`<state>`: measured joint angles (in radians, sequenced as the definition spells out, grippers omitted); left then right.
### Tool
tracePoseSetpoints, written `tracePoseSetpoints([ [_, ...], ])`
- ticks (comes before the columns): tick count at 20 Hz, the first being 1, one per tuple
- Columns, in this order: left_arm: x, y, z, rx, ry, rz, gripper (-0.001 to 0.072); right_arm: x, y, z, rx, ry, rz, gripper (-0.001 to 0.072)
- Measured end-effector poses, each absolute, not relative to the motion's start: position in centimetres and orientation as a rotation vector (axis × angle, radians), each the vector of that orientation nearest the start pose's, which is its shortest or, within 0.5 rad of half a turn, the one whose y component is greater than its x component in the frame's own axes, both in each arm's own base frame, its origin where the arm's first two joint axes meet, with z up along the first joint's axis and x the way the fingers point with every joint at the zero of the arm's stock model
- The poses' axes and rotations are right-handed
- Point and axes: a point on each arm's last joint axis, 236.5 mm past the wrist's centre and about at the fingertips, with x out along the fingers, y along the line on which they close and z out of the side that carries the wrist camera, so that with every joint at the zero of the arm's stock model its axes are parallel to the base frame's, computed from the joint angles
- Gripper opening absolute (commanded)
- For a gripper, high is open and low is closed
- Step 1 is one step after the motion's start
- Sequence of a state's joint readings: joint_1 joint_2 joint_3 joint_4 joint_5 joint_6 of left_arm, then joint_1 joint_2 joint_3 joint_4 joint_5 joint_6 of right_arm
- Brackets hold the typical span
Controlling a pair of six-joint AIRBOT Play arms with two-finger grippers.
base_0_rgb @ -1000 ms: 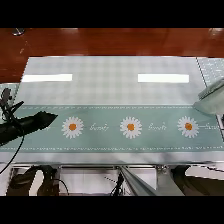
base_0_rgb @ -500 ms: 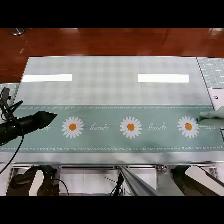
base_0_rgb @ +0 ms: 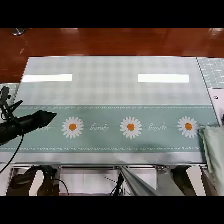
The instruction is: Fold the shirts.
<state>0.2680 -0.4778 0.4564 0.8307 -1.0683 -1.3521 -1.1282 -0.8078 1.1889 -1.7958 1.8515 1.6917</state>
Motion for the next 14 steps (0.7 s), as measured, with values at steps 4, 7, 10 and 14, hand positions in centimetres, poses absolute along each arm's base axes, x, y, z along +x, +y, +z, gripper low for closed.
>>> tracePoseSetpoints([
  [4,27.2,-7.1,5.8,-0.589,0.887,-0.255,0.0029,6.6,-21.0,13.0,0.838,1.235,-1.137,0.014],
  [7,29.4,-8.5,9.7,-0.555,0.878,-0.353,0.0028,16.0,-21.6,14.3,0.852,1.088,-0.836,0.0017],
  [10,32.3,-11.4,15.7,-0.479,0.823,-0.493,0.0028,28.3,-17.2,17.1,0.713,0.966,-0.429,0.0017],
  [14,34.3,-17.6,19.6,-0.326,0.801,-0.667,0.0028,38.4,-2.7,16.2,0.39,0.98,-0.003,0.0017],
])
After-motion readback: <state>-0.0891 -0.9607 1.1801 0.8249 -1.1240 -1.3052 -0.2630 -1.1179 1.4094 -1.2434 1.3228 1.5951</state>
